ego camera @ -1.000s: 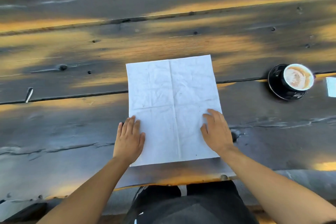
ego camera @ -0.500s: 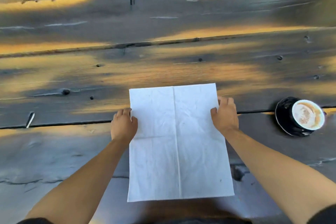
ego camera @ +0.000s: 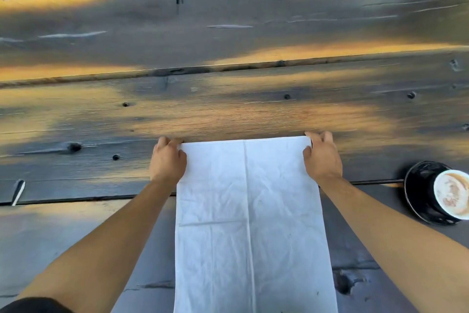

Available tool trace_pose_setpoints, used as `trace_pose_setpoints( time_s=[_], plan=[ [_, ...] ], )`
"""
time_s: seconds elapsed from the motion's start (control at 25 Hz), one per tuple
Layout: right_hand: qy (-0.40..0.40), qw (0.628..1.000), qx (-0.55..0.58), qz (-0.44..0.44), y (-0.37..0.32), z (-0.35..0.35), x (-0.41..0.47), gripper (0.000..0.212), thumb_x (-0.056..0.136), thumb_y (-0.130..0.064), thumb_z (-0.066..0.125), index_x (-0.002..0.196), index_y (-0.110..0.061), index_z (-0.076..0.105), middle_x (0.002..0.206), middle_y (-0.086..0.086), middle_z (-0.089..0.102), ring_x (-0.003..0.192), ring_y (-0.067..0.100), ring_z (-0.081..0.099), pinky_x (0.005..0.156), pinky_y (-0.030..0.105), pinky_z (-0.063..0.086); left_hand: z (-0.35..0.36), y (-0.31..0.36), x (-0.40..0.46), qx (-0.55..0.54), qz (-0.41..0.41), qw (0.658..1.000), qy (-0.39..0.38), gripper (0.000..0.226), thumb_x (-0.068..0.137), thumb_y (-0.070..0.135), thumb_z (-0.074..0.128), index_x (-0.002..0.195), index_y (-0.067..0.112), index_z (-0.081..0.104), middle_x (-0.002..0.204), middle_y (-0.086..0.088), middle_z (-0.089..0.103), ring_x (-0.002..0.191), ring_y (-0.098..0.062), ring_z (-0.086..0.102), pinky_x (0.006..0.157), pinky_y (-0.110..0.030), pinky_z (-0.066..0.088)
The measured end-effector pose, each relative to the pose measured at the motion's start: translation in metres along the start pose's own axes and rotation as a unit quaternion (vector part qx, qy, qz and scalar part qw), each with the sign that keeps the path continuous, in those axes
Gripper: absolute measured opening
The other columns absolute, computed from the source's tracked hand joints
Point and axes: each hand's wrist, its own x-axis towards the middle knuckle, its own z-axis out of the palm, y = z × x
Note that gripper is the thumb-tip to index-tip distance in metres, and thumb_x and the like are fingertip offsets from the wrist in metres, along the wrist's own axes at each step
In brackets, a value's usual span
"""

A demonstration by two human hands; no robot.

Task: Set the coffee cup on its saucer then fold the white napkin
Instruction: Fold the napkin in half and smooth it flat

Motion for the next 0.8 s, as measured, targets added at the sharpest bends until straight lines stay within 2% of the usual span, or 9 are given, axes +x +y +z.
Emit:
trace_pose_setpoints(
  time_s=[0.08,0.2,0.32,0.4,0.52,0.56,0.64,0.72,0.8],
  plan=[
    [-0.002,1.0,0.002,0.003,0.001,0.0,0.004,0.039,0.098,-0.014,0.048,0.136,-0.021,0.055,0.13,0.006,0.046,0.101,0.028,0.057,0.068,0.037,0.051,0.0,-0.003,0.004,-0.003,-0.003,1.0,0.002,0.038,0.089,0.005,0.052,0.125,0.005,0.065,0.119,-0.019,0.056,0.107,-0.042,0.057,0.089,-0.045,0.051],
    [-0.009,0.999,0.028,0.017,-0.001,-0.005,0.008,0.02,0.093,-0.016,0.054,0.111,-0.016,0.061,0.123,0.004,0.047,0.084,0.025,0.057,0.067,0.034,0.046,-0.001,-0.001,0.006,-0.033,-0.03,0.999,0.003,0.015,0.087,0.009,0.054,0.1,0.007,0.062,0.111,-0.013,0.054,0.093,-0.033,0.056,0.077,-0.036,0.045],
    [-0.062,0.998,0.026,0.007,-0.004,-0.016,0.018,0.007,0.085,-0.012,0.061,0.091,-0.016,0.061,0.108,0.001,0.052,0.085,0.021,0.057,0.07,0.031,0.043,-0.007,0.0,0.007,-0.061,-0.029,0.998,0.009,0.005,0.086,0.009,0.058,0.085,0.013,0.057,0.101,-0.005,0.053,0.084,-0.025,0.053,0.072,-0.03,0.038],
    [-0.088,0.996,0.017,-0.023,-0.003,-0.023,0.024,0.011,0.083,-0.008,0.061,0.09,-0.017,0.061,0.096,0.0,0.058,0.086,0.02,0.057,0.071,0.03,0.044,-0.014,-0.003,0.008,-0.081,-0.03,0.996,0.001,0.005,0.087,0.01,0.062,0.083,0.012,0.061,0.091,-0.002,0.06,0.08,-0.023,0.055,0.066,-0.029,0.037],
    [-0.087,0.994,0.067,0.009,0.002,-0.029,0.026,0.012,0.088,-0.012,0.06,0.098,-0.019,0.064,0.086,-0.002,0.065,0.085,0.018,0.06,0.074,0.027,0.045,-0.028,-0.009,0.011,-0.115,-0.053,0.991,-0.044,0.007,0.089,0.018,0.071,0.085,0.014,0.067,0.079,-0.002,0.066,0.071,-0.021,0.061,0.059,-0.026,0.041],
    [-0.079,0.993,0.086,0.022,0.003,-0.03,0.026,0.008,0.091,-0.016,0.06,0.095,-0.016,0.067,0.086,-0.001,0.066,0.085,0.017,0.06,0.074,0.026,0.044,-0.033,-0.012,0.012,-0.122,-0.057,0.989,-0.055,0.012,0.089,0.022,0.072,0.081,0.015,0.067,0.074,-0.001,0.064,0.068,-0.021,0.059,0.058,-0.027,0.04],
    [-0.071,0.988,0.129,0.043,0.003,-0.033,0.025,0.015,0.094,-0.023,0.062,0.091,-0.011,0.071,0.08,-0.001,0.067,0.076,0.016,0.058,0.067,0.028,0.042,-0.039,-0.014,0.013,-0.135,-0.076,0.986,-0.068,0.025,0.089,0.026,0.074,0.069,0.015,0.063,0.062,0.0,0.055,0.059,-0.019,0.049,0.055,-0.028,0.036],
    [-0.086,0.961,0.245,0.097,0.0,-0.037,0.025,0.015,0.096,-0.021,0.063,0.096,-0.01,0.072,0.07,0.001,0.063,0.06,0.014,0.054,0.056,0.025,0.041,-0.047,-0.013,0.015,-0.223,-0.136,0.962,-0.081,0.023,0.089,0.021,0.076,0.073,0.009,0.065,0.058,-0.003,0.051,0.052,-0.019,0.042,0.054,-0.027,0.036],
    [-0.103,0.921,0.345,0.151,-0.006,-0.043,0.023,0.012,0.097,-0.014,0.063,0.102,-0.006,0.071,0.07,0.008,0.065,0.049,0.014,0.055,0.042,0.024,0.038,-0.055,-0.008,0.015,-0.341,-0.201,0.914,-0.093,0.015,0.09,0.01,0.074,0.079,0.006,0.066,0.06,-0.008,0.056,0.049,-0.02,0.046,0.051,-0.028,0.041]
  ],
)
